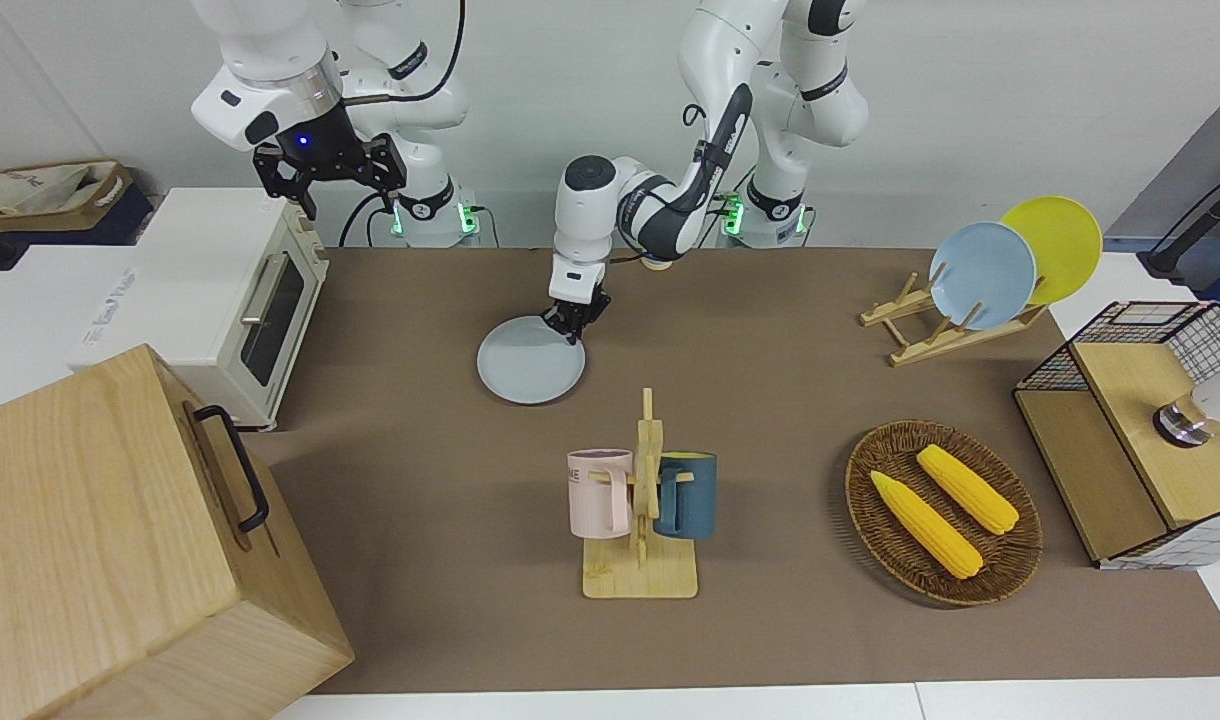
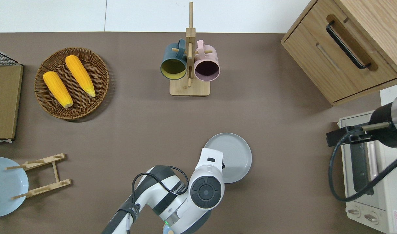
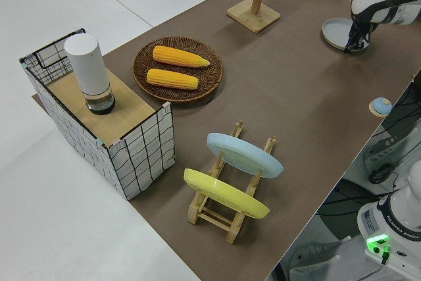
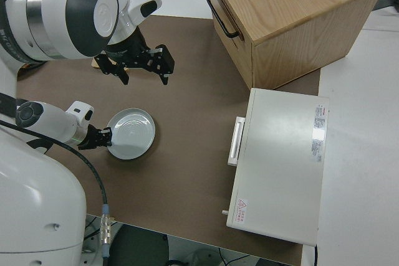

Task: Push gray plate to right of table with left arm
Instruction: 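Push the gray plate with the left gripper across the table toward the toaster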

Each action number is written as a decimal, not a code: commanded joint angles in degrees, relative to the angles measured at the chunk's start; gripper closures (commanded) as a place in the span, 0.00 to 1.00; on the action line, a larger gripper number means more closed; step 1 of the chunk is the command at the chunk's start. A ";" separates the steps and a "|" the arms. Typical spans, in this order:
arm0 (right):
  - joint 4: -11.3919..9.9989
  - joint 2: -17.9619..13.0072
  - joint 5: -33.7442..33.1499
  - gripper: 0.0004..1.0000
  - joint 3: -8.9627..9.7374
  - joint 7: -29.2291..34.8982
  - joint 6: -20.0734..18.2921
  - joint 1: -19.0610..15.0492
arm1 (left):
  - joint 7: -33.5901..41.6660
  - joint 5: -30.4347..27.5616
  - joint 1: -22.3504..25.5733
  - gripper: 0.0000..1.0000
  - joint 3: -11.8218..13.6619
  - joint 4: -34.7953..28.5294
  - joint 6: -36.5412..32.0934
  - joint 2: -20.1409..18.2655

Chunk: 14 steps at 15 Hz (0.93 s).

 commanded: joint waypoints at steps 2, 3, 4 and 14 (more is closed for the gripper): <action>0.53 -0.14 0.25 0.02 0.92 0.66 -0.89 -1.07 | -0.55 4.90 -0.60 0.40 0.65 2.82 -4.55 1.60; 0.53 -0.14 0.25 0.02 0.92 0.66 -0.89 -1.07 | -0.03 6.57 -0.42 0.29 0.65 3.87 -6.65 1.43; 0.53 -0.14 0.25 0.02 0.92 0.66 -0.89 -1.07 | 1.02 6.84 -0.16 0.23 0.73 4.58 -8.15 1.16; 0.53 -0.14 0.25 0.02 0.92 0.66 -0.89 -1.07 | 18.14 -1.41 3.96 0.01 1.26 5.47 -19.04 -8.23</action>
